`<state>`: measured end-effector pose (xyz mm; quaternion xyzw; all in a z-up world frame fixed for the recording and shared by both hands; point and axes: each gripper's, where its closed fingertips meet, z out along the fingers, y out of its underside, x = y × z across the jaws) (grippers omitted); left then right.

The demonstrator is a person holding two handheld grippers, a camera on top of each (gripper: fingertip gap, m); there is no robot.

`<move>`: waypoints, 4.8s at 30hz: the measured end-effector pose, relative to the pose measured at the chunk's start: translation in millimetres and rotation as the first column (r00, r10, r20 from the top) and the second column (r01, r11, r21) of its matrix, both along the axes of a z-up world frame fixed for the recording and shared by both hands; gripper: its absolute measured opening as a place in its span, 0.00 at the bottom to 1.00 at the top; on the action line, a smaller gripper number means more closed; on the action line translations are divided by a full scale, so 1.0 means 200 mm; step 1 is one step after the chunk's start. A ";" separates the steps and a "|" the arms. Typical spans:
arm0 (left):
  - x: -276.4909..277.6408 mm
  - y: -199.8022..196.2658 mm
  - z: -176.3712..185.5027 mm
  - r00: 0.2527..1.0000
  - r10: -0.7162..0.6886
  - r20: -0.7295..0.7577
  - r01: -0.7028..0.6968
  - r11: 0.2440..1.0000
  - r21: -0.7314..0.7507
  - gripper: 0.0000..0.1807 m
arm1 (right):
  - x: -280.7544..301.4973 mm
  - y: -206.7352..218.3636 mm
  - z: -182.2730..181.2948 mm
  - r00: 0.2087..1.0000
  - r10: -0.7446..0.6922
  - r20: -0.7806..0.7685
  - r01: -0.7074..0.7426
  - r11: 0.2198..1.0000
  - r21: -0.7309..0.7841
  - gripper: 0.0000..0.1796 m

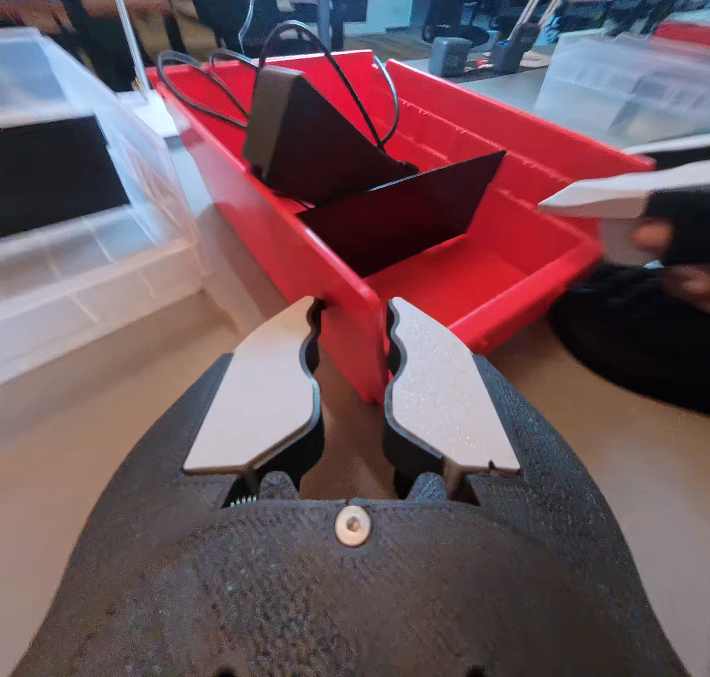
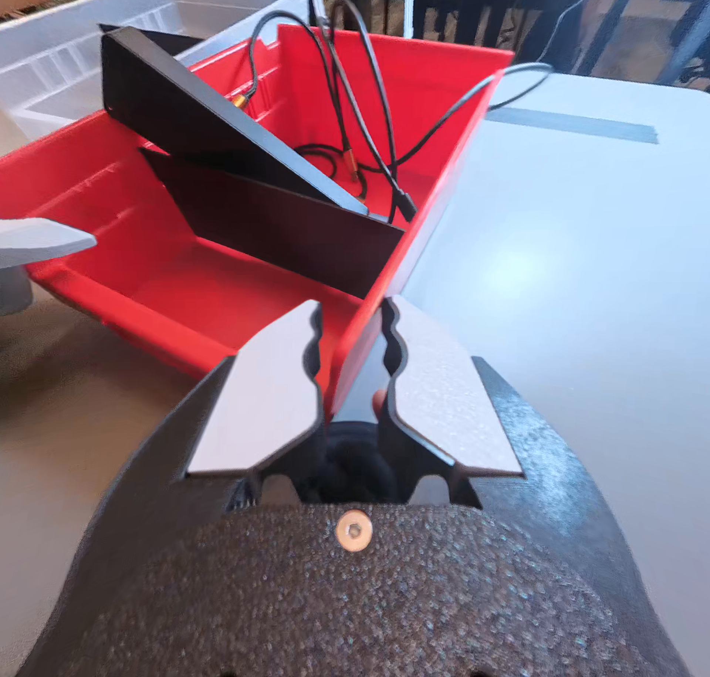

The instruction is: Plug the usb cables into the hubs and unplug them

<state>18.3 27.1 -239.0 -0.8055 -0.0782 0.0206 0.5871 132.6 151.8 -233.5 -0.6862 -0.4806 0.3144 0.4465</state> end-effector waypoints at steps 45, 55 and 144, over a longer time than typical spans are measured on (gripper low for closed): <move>-1.15 -1.35 0.12 0.875 0.423 -0.238 -0.441 0.897 -0.026 0.09 | -1.20 -1.22 0.07 0.749 0.653 0.111 -0.660 0.720 0.217 0.18; -0.75 -1.03 0.05 0.895 -0.321 -0.309 0.090 0.809 -0.581 0.30 | -1.26 -0.58 0.01 0.453 0.547 0.704 -0.877 0.414 0.244 0.40; -0.77 -0.06 0.74 -0.241 -0.420 -0.875 -0.185 0.905 -0.383 0.14 | -0.66 -0.57 0.84 0.684 0.712 -0.158 -0.645 0.691 0.326 0.23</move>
